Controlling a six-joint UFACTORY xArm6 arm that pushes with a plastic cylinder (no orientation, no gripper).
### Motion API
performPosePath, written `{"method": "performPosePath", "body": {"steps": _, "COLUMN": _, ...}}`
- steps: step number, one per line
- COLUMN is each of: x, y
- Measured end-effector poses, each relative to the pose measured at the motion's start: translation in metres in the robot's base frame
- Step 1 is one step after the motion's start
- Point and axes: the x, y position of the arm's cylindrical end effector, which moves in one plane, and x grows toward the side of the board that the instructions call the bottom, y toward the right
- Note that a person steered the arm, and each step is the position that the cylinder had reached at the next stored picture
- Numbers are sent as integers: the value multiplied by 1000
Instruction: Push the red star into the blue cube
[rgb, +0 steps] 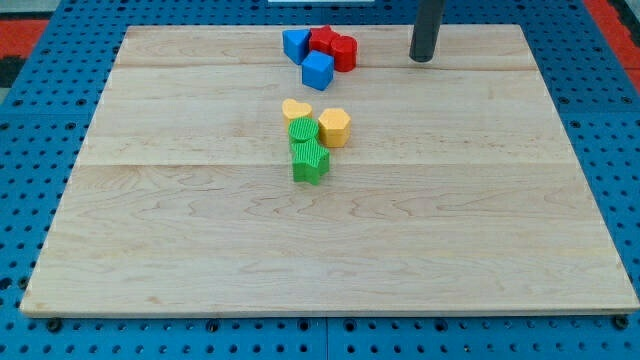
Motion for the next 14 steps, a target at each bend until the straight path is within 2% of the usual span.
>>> {"method": "performPosePath", "body": {"steps": 2, "x": 7, "y": 5}}
{"method": "performPosePath", "body": {"steps": 3, "x": -23, "y": -8}}
{"method": "performPosePath", "body": {"steps": 5, "x": -65, "y": -75}}
{"method": "performPosePath", "body": {"steps": 7, "x": -64, "y": -120}}
{"method": "performPosePath", "body": {"steps": 14, "x": -45, "y": -120}}
